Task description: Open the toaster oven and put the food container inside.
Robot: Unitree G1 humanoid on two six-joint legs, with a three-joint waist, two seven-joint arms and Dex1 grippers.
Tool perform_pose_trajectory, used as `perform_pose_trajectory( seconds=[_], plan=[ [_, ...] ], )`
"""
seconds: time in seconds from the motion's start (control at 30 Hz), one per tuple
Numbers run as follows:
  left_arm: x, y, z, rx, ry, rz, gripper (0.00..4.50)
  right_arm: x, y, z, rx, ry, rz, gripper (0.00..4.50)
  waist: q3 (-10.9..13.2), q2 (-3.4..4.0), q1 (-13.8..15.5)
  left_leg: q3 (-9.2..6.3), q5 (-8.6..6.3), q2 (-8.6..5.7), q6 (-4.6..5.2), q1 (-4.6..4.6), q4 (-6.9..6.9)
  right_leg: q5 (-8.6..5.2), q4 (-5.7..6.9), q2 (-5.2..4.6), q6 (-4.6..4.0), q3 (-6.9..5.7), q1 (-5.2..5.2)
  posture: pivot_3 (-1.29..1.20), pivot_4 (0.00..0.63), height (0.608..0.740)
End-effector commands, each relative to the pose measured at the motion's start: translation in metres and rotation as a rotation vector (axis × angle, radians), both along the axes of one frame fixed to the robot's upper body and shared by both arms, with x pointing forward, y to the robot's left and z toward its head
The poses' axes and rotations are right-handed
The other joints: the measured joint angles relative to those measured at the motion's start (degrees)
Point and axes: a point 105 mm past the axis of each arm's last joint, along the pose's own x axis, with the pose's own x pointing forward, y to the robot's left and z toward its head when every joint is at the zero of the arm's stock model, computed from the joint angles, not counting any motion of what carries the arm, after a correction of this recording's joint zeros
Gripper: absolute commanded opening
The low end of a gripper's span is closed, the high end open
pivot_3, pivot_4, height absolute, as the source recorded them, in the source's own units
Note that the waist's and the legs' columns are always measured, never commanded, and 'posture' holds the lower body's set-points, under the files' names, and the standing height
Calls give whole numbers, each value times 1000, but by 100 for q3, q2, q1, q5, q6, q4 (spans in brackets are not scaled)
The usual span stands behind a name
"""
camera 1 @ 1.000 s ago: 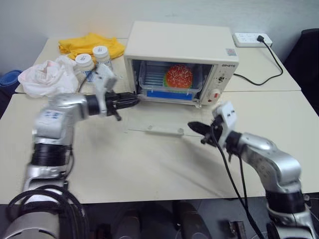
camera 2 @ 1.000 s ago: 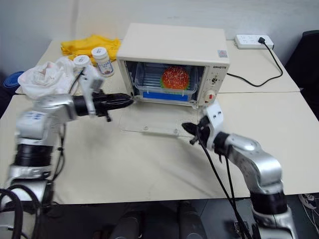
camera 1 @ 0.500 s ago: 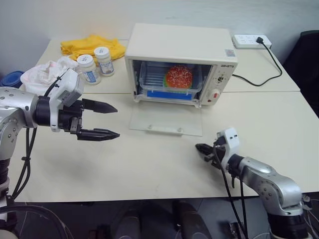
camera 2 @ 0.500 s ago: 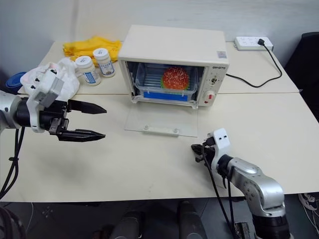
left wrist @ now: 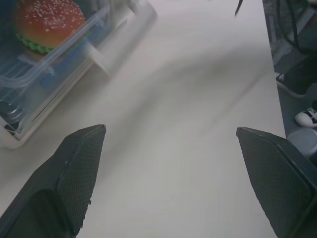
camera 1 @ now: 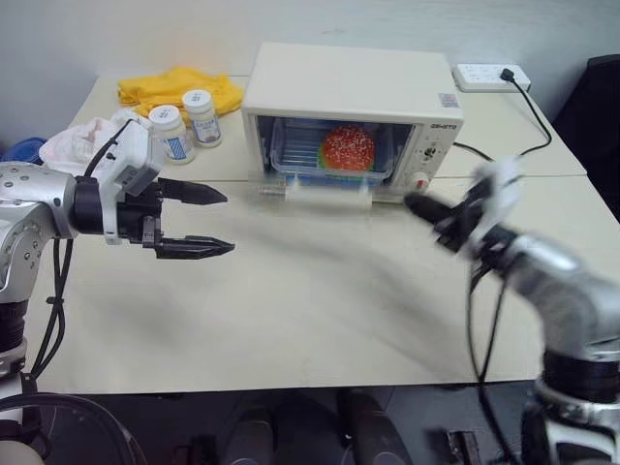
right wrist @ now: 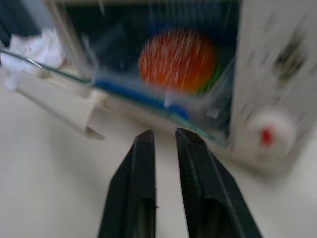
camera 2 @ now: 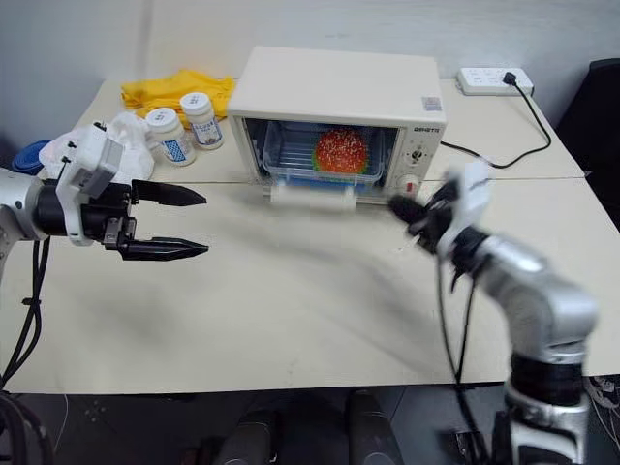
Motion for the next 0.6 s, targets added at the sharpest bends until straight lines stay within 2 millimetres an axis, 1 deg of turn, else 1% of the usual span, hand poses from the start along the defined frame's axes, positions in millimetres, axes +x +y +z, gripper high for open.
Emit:
perform_pose_trajectory(
  seconds=[0.03,0.07,0.13,0.17,0.27,0.3,0.47,0.57,0.6],
  plan=[
    [1,8,14,7,-65,13,4500,-25,-12,23,-48,-8,85,1858,0,0,17,-3,-2,0,3,-1,-1,-3,-2,1,-2,-3,0,0,150,740],
    [2,10,16,6,-71,21,4500,-31,-16,28,-59,-3,102,2158,0,0,7,-4,-2,0,5,-4,-1,-3,-4,1,-2,-4,0,0,150,740],
    [4,16,22,3,-86,38,4500,-43,-26,35,-67,29,148,2922,1,-1,3,4,-3,-1,6,-6,2,-2,-6,-2,0,0,0,0,150,740],
    [4,18,24,1,-90,42,4500,-49,-29,37,-69,46,174,3205,1,-1,0,7,-3,-2,6,-7,3,-1,-7,-3,2,1,0,0,150,740],
    [5,23,27,5,-100,53,4500,-61,-30,37,-93,69,220,4291,0,-1,-31,15,-4,-1,8,-1,6,-1,-6,-3,3,6,2,0,150,740],
    [5,24,28,8,-104,57,4500,-63,-30,35,-108,74,227,4464,0,-1,-35,18,-4,-1,9,3,6,-1,-3,-1,3,8,2,0,150,740],
    [5,24,30,-6,-112,60,4500,-60,-23,20,-153,79,225,4464,0,-1,-27,17,-1,0,16,5,8,0,5,0,3,9,1,0,150,740],
    [4,21,23,-16,-105,62,4500,-54,-20,9,-150,83,198,4464,0,-2,-22,16,-1,0,15,3,8,0,3,0,3,8,1,0,150,740],
    [7,20,16,-29,-97,90,4500,-51,-19,3,-134,91,181,4464,0,-2,-22,17,-1,-1,15,2,8,0,3,-2,3,9,1,0,150,740]
  ],
)
